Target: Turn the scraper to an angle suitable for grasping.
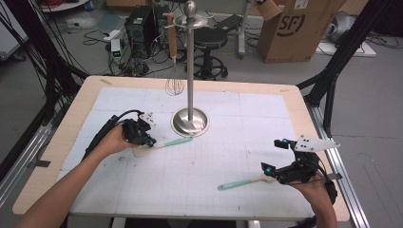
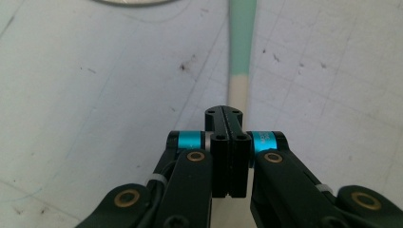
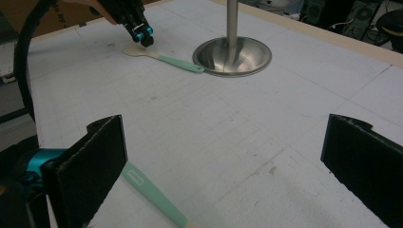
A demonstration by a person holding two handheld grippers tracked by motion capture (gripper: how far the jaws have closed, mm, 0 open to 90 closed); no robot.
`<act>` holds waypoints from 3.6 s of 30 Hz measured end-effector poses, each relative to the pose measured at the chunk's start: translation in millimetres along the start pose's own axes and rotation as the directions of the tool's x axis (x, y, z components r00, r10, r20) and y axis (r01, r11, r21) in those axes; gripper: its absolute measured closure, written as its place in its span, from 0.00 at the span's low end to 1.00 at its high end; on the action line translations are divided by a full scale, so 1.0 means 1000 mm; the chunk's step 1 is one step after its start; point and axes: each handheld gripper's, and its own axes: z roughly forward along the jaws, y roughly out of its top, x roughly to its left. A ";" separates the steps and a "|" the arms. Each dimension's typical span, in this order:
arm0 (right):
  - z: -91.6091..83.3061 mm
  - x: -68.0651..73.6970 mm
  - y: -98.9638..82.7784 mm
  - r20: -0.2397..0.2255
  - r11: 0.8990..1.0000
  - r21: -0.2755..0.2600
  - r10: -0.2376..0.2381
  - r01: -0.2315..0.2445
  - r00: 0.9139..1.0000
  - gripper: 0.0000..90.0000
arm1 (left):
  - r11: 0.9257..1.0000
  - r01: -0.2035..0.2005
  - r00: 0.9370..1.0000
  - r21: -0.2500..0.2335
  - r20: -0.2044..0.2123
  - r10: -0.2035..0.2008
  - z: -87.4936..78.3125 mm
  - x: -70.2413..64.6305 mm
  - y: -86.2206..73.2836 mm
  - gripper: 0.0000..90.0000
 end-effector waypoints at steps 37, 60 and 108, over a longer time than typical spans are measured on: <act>-0.001 0.000 0.000 -0.002 1.000 0.002 -0.001 0.001 1.000 0.00 | 0.989 -0.020 0.999 0.148 0.050 0.013 0.002 -0.002 0.004 1.00; 0.000 0.002 0.001 -0.005 1.000 0.003 0.001 -0.001 1.000 0.00 | 0.987 -0.032 0.999 0.158 0.043 0.026 -0.002 -0.007 0.004 1.00; 0.001 0.004 0.003 -0.007 1.000 0.004 -0.015 0.015 1.000 0.00 | 0.968 -0.073 0.996 0.239 0.070 0.058 -0.014 -0.018 -0.015 1.00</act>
